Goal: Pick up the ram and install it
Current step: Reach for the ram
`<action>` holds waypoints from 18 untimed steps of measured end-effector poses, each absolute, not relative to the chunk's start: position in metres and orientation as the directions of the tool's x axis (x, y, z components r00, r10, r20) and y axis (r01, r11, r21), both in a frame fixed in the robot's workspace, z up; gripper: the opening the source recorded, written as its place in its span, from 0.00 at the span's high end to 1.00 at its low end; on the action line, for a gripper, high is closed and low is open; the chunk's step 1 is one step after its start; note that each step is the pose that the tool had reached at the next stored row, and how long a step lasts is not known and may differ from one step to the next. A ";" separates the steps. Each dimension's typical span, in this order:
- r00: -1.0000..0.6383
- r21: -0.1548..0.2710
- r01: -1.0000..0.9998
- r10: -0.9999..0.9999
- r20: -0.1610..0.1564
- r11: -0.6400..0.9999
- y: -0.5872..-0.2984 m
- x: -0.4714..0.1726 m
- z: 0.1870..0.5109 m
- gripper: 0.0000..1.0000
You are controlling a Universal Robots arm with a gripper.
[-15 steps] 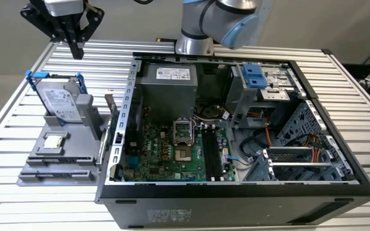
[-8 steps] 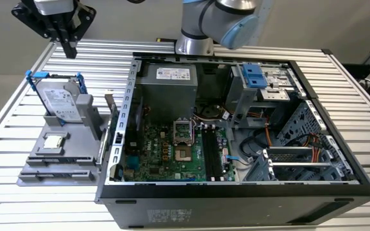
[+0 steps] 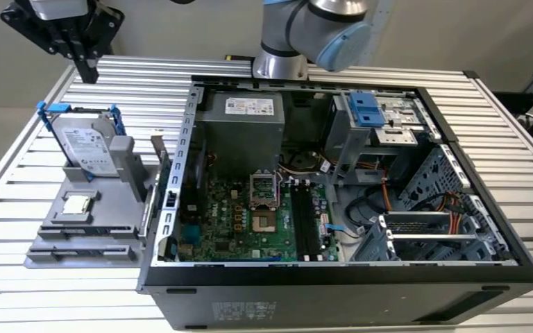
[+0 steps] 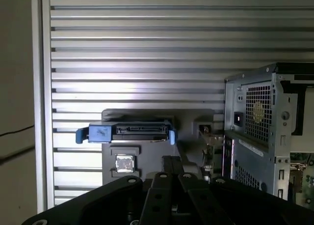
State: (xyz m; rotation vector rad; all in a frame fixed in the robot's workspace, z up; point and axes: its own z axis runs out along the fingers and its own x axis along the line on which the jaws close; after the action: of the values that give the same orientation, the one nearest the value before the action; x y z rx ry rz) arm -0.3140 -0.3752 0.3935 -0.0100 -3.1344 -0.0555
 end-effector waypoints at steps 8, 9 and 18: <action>-1.000 0.020 0.003 0.003 0.006 1.000 -0.373 -0.332 0.393 1.00; -1.000 0.017 0.003 0.003 0.006 1.000 -0.373 -0.335 0.393 1.00; -1.000 -0.020 0.001 0.001 0.001 1.000 -0.368 -0.352 0.393 1.00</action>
State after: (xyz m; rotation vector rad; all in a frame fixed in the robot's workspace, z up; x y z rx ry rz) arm -0.3520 -0.3683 0.3932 -0.0014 -3.1403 0.0312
